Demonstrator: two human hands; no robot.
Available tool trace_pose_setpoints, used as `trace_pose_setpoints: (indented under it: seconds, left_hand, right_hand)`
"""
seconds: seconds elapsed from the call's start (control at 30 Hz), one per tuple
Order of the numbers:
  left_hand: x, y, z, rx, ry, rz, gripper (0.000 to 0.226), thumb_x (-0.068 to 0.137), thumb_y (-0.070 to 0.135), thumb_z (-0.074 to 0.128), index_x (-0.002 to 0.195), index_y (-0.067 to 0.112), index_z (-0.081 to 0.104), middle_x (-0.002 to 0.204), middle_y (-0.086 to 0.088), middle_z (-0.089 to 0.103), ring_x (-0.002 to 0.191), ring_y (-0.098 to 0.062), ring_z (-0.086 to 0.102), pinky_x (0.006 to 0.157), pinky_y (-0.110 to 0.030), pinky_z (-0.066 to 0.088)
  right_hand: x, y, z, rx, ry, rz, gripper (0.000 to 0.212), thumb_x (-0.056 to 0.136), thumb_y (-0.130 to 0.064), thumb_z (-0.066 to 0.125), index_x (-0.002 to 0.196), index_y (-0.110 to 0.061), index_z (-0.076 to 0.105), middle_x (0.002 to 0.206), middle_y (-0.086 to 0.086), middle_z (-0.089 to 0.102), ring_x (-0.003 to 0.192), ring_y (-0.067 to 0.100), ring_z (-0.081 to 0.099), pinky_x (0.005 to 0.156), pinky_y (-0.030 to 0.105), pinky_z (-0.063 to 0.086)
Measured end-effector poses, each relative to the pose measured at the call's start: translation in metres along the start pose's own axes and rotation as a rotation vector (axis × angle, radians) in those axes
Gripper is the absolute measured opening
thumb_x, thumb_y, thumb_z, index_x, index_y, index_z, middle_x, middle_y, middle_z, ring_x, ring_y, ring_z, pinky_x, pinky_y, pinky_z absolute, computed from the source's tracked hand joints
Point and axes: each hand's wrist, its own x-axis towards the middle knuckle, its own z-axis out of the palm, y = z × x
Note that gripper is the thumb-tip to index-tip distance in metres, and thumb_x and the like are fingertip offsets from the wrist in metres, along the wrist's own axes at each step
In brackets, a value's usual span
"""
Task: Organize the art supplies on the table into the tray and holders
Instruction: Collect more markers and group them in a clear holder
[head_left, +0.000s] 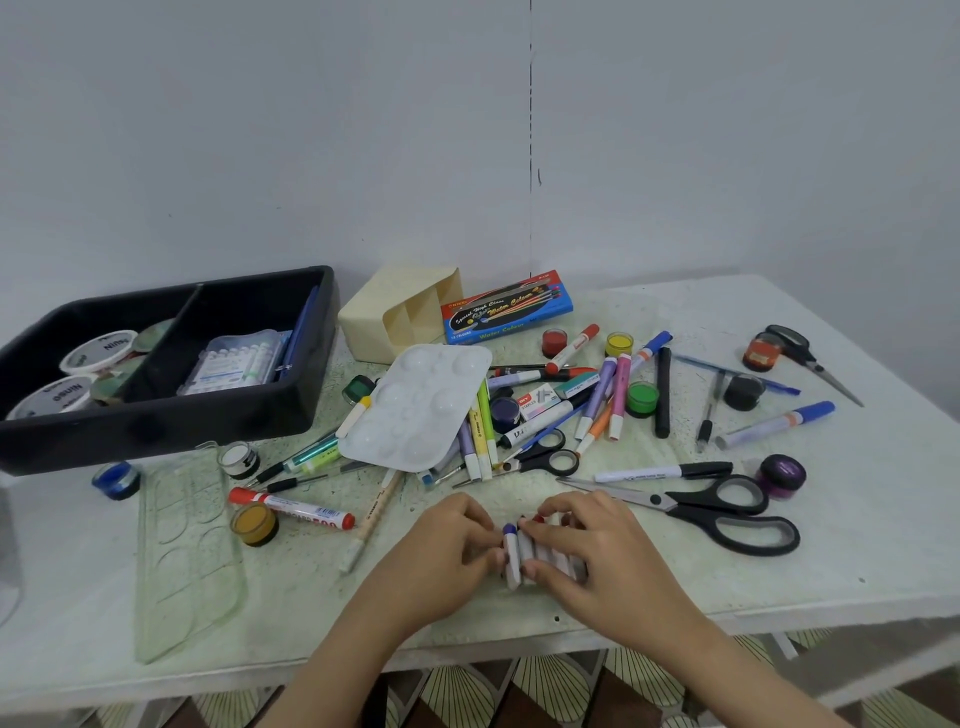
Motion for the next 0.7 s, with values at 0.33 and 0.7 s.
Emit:
trace_pose_setpoints:
  seconds: [0.33, 0.7]
  left_hand:
    - [-0.014, -0.004, 0.010, -0.101, 0.183, 0.031, 0.039, 0.087, 0.034, 0.062, 0.126, 0.030, 0.057, 0.106, 0.022, 0.049, 0.098, 0.007, 0.049, 0.084, -0.010, 0.042]
    - [-0.015, -0.001, 0.012, -0.108, 0.149, 0.045, 0.054, 0.078, 0.050, 0.067, 0.128, 0.032, 0.055, 0.106, 0.024, 0.045, 0.099, 0.012, 0.042, 0.079, -0.005, 0.034]
  right_hand:
    - [0.000, 0.001, 0.000, 0.024, -0.001, -0.003, 0.040, 0.084, -0.059, 0.050, 0.112, -0.035, 0.067, 0.104, -0.017, 0.055, 0.093, 0.007, 0.048, 0.079, 0.025, 0.041]
    - [0.001, 0.002, 0.000, 0.022, -0.005, -0.007, 0.039, 0.084, -0.057, 0.051, 0.112, -0.035, 0.067, 0.105, -0.017, 0.055, 0.092, 0.007, 0.048, 0.080, 0.027, 0.043]
